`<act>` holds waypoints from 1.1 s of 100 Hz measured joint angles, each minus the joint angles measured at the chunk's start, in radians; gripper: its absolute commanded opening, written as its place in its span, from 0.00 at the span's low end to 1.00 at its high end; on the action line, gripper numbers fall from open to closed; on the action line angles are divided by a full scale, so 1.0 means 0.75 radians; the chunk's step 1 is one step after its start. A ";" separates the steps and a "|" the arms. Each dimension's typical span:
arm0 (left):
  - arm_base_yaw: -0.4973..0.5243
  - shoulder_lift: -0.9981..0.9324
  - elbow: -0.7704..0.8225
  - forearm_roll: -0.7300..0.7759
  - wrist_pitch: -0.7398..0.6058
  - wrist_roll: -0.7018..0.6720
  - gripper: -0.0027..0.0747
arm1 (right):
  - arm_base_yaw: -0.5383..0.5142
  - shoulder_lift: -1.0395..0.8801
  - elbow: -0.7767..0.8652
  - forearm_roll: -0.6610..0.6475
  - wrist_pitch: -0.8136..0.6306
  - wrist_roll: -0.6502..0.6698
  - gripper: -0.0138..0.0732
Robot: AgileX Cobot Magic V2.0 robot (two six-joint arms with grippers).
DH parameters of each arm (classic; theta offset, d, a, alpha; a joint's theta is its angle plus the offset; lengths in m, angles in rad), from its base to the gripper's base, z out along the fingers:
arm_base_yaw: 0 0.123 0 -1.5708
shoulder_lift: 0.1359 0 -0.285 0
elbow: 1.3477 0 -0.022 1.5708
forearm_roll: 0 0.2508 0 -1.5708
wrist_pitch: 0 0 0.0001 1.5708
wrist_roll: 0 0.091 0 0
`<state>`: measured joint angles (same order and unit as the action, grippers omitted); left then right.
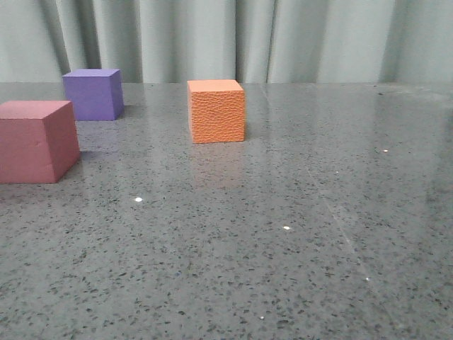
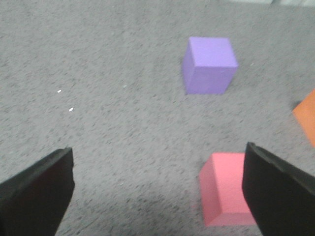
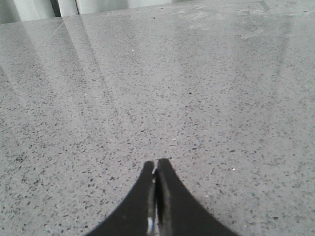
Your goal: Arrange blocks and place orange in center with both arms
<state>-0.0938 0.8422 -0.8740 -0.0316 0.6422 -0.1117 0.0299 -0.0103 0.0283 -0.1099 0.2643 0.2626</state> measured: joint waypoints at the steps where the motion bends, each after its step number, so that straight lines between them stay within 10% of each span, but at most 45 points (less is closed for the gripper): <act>1: -0.007 0.000 0.000 -0.014 -0.011 0.007 0.87 | 0.000 0.000 0.000 0.000 0.000 0.000 0.02; 47: -0.590 0.468 -0.349 -0.148 -0.235 0.019 0.87 | 0.000 0.000 0.000 0.000 0.000 0.000 0.02; 110: -0.787 1.362 -1.165 0.434 0.143 -0.662 0.87 | 0.000 0.000 0.000 0.000 0.000 0.000 0.02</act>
<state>-0.6840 1.8638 -1.7479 0.2939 0.7497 -0.6083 0.0299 -0.0103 0.0283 -0.1099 0.2643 0.2626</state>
